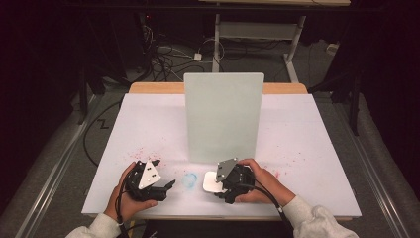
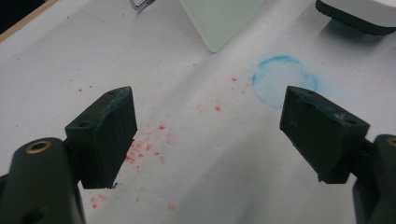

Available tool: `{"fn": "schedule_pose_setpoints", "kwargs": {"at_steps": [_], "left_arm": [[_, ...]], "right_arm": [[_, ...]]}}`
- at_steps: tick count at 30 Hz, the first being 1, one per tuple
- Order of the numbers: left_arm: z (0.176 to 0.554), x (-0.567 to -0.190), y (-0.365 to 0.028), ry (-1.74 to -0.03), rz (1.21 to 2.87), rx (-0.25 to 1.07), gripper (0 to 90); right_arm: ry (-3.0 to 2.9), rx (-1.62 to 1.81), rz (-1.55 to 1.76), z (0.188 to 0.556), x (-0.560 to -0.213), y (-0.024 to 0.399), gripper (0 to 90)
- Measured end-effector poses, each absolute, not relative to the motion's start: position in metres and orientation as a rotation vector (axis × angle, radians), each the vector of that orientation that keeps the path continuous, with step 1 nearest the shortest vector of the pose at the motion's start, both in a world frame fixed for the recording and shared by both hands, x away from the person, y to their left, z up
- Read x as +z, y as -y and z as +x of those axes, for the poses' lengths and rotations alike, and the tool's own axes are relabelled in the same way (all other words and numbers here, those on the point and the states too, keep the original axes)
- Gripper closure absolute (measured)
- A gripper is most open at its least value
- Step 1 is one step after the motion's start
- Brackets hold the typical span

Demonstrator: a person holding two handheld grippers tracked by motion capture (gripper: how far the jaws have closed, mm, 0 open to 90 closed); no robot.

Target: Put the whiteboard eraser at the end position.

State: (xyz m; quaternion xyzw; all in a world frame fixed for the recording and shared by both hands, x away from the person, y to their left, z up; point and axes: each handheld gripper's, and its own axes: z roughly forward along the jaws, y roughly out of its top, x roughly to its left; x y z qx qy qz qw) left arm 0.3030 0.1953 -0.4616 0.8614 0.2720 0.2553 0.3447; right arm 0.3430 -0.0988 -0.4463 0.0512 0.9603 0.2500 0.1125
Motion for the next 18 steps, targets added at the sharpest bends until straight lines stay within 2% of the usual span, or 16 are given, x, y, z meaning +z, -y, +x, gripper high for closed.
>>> {"fn": "schedule_pose_setpoints", "kwargs": {"at_steps": [18], "left_arm": [[0.302,-0.461,-0.195,-0.702,2.235,0.668,18.0]], "right_arm": [[-2.664,0.937,0.234,0.338,-0.425,0.118,31.3]]}}
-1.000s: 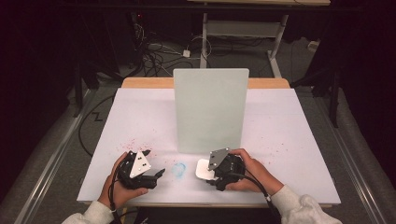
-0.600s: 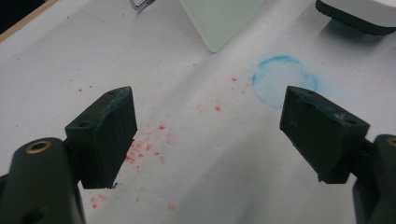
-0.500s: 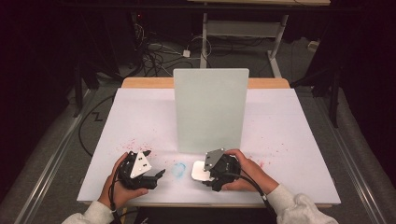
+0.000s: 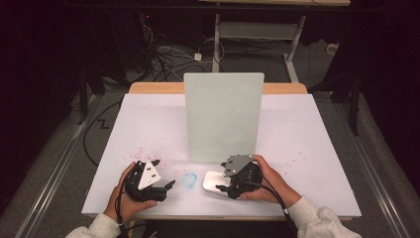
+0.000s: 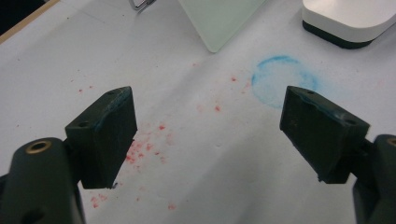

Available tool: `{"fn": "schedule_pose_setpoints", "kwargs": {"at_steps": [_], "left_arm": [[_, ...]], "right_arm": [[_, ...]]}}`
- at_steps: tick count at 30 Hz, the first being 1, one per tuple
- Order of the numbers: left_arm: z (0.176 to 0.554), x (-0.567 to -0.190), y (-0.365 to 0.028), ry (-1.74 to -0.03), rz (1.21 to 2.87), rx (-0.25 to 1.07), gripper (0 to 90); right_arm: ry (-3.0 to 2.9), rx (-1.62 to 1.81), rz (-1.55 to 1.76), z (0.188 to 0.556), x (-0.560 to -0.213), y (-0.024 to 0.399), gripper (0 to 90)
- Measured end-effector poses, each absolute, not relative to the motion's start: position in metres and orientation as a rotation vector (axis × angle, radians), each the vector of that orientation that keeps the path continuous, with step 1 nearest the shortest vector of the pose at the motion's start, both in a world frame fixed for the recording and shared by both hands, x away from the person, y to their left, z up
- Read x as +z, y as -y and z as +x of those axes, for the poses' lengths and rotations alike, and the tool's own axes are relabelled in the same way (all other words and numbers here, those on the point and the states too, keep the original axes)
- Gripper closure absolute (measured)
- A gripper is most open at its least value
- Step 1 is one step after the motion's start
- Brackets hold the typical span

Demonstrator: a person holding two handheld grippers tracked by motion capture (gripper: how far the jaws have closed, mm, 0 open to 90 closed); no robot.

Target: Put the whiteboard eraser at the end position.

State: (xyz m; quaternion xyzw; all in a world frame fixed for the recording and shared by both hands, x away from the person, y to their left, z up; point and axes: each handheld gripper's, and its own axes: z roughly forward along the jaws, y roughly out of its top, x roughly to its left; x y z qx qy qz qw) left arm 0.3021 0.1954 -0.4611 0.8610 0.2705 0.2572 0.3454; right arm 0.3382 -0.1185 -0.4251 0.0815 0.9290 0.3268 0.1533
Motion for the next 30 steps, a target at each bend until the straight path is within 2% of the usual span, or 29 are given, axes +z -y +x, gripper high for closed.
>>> {"fn": "schedule_pose_setpoints", "kwargs": {"at_steps": [30], "left_arm": [[0.304,-0.461,-0.197,-0.704,2.223,0.675,18.0]], "right_arm": [[-2.341,1.019,0.398,0.335,-0.398,0.159,23.6]]}}
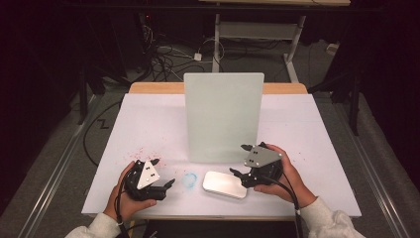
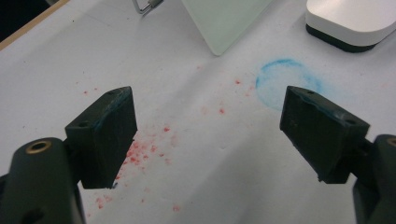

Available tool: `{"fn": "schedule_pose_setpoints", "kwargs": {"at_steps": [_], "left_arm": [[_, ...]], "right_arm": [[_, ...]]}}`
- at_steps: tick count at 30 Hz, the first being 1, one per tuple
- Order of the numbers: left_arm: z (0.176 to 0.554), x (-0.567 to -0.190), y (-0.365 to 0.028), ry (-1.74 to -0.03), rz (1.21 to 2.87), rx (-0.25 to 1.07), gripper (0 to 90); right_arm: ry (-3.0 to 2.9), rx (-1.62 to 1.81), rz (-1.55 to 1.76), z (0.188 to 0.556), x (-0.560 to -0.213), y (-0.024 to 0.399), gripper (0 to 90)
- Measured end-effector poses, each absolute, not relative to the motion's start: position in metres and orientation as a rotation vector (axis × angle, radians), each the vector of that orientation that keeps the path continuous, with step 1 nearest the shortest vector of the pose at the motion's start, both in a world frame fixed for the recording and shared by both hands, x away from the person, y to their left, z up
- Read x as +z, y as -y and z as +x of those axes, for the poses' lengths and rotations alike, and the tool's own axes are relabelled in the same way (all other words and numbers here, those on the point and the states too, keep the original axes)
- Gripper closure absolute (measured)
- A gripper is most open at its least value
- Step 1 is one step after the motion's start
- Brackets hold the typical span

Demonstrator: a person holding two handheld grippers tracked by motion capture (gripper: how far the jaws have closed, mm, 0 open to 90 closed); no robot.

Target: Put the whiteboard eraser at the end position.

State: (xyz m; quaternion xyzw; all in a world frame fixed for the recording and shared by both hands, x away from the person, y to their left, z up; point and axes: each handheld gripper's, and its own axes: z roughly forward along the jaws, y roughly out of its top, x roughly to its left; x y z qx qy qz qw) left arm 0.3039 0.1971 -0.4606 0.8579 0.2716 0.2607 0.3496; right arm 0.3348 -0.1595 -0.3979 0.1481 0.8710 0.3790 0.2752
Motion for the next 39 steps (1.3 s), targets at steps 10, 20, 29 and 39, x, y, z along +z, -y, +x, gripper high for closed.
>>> {"fn": "schedule_pose_setpoints", "kwargs": {"at_steps": [10,20,29,39], "left_arm": [[0.303,-0.46,-0.198,-0.704,2.219,0.676,18.0],[0.303,-0.46,-0.195,-0.691,2.226,0.68,18.0],[0.303,-0.46,-0.195,-0.691,2.225,0.681,18.0],[0.302,-0.459,-0.194,-0.69,2.222,0.685,18.0]], "right_arm": [[-2.271,1.006,0.425,0.332,-0.392,0.173,22.9],[-2.181,0.969,0.5,0.332,-0.391,0.194,20.5],[-2.122,0.959,0.548,0.328,-0.392,0.211,18.2],[-2.092,0.949,0.615,0.324,-0.402,0.23,17.9]]}}
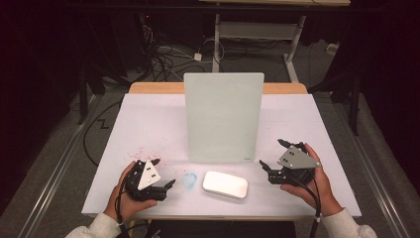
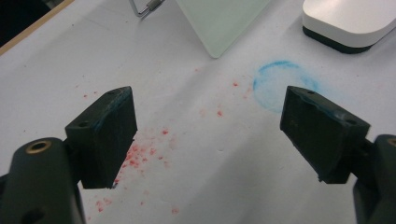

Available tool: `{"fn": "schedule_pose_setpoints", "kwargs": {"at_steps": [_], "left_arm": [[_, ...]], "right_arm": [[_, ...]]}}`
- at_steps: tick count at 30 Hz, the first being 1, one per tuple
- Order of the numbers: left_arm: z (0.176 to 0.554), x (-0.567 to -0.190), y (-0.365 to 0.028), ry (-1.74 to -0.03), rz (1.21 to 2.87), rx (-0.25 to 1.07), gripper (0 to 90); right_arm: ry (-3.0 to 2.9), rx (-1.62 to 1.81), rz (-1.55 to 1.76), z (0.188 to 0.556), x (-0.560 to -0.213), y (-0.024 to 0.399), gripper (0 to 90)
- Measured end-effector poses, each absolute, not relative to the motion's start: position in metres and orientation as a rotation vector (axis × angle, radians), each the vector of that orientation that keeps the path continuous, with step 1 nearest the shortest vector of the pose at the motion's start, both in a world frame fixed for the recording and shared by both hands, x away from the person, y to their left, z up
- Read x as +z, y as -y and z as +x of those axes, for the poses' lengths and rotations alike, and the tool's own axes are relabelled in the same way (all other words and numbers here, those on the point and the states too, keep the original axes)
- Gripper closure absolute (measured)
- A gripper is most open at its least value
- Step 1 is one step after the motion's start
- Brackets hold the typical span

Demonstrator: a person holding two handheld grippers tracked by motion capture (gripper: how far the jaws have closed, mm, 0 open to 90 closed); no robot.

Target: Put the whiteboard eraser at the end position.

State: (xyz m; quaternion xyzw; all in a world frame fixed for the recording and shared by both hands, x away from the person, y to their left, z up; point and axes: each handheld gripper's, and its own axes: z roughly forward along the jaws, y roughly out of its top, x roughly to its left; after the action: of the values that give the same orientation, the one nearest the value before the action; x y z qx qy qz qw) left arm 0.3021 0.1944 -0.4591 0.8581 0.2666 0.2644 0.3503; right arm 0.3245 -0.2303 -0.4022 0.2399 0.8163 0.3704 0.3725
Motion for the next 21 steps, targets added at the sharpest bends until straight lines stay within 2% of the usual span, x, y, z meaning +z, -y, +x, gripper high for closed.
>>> {"fn": "schedule_pose_setpoints", "kwargs": {"at_steps": [21], "left_arm": [[0.305,-0.46,-0.192,-0.69,2.225,0.675,18.0]], "right_arm": [[-2.021,0.97,0.711,0.312,-0.427,0.27,18.0]]}}
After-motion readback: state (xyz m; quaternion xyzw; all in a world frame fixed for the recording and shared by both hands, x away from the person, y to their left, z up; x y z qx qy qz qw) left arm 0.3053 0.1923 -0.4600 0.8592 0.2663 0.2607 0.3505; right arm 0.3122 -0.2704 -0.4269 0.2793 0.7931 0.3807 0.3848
